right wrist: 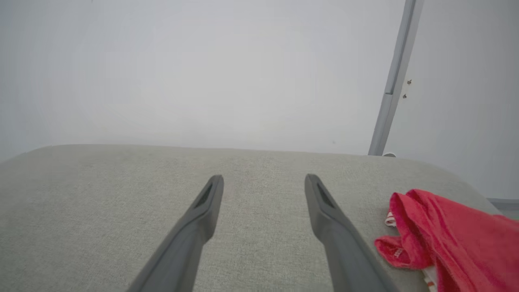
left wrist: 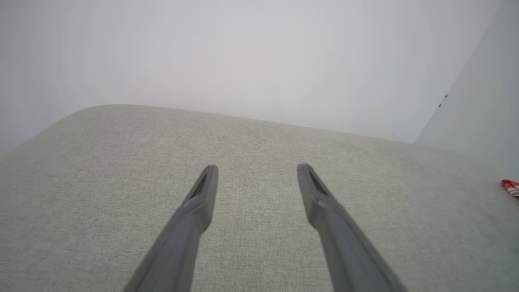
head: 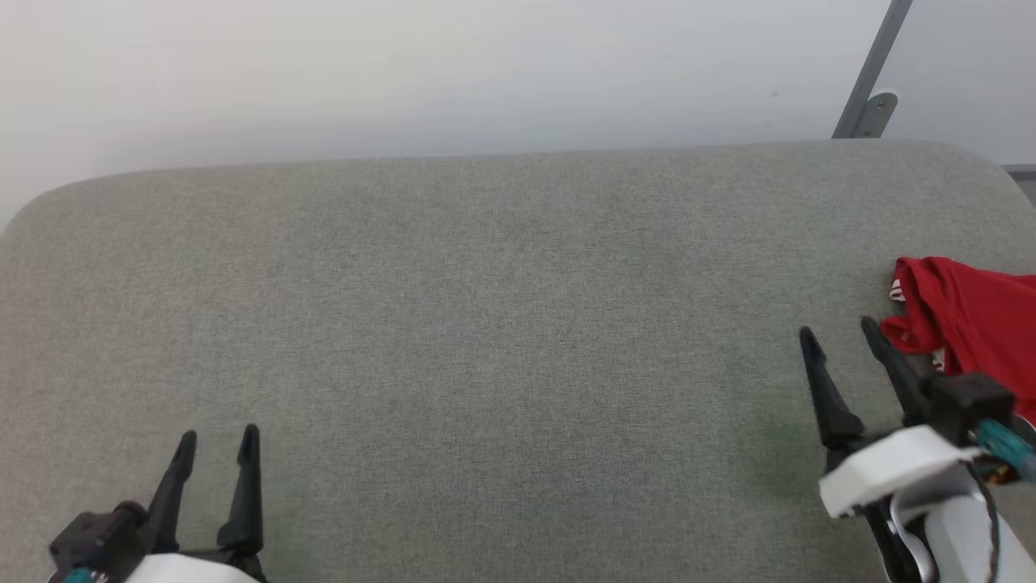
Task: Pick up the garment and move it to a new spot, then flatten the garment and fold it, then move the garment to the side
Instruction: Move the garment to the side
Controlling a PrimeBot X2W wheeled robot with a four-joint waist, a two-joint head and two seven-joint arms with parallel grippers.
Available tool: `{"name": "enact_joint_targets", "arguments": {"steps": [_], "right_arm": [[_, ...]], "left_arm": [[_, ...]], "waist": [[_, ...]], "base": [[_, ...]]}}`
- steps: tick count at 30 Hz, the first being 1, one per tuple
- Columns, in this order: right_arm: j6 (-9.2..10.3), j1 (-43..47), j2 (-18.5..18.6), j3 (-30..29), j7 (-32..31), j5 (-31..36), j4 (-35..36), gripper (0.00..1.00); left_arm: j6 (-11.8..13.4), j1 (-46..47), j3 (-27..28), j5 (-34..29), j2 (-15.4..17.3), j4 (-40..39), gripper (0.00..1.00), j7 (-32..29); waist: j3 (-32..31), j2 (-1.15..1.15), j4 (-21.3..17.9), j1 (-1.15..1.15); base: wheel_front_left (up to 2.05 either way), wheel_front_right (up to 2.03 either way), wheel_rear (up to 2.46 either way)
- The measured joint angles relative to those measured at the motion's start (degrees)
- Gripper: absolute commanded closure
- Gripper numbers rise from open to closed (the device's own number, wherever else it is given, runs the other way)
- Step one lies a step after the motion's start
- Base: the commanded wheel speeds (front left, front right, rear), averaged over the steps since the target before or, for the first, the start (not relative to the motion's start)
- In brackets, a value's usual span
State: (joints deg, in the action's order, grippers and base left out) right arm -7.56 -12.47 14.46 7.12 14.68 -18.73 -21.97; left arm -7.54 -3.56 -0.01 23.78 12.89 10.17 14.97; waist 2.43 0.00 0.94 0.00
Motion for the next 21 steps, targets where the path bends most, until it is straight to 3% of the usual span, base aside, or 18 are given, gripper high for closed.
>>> {"name": "enact_joint_targets", "arguments": {"steps": [8,21], "right_arm": [[0.02,8.7,-1.6,-5.3,-2.0,0.7,9.2,0.00],[0.03,11.5,-3.2,-7.3,-5.1,2.2,14.5,0.00]], "left_arm": [[0.0,-3.7,1.9,-0.6,-0.5,-4.4,0.00,0.0],[0.0,-4.9,2.0,-1.1,-1.5,-6.0,0.00,0.0]], "waist": [[-0.5,0.00,-0.6,0.00],[0.0,0.00,-0.5,0.00]], "base": [[0.00,0.00,0.00],[0.00,0.00,0.00]]}}
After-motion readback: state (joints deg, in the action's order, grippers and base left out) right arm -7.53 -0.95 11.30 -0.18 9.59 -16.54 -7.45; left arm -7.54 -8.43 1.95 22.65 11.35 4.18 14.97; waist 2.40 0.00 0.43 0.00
